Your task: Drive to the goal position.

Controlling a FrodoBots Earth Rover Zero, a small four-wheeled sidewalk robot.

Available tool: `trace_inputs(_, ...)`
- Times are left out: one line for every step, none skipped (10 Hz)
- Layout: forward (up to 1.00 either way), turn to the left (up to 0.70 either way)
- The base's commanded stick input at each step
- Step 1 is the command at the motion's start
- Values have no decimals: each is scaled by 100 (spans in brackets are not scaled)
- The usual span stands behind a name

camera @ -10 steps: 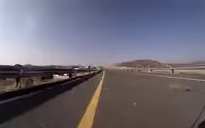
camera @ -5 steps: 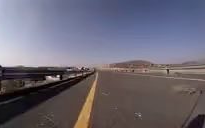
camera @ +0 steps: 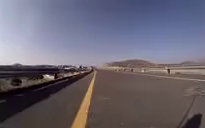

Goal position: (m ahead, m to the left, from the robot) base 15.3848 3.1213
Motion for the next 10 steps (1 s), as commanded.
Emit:
trace_inputs(85, 0)
trace_inputs(85, 0)
trace_inputs(85, 0)
trace_inputs(85, 0)
trace_inputs(85, 0)
trace_inputs(85, 0)
trace_inputs(85, 0)
trace_inputs(85, 0)
trace_inputs(85, 0)
trace_inputs(85, 0)
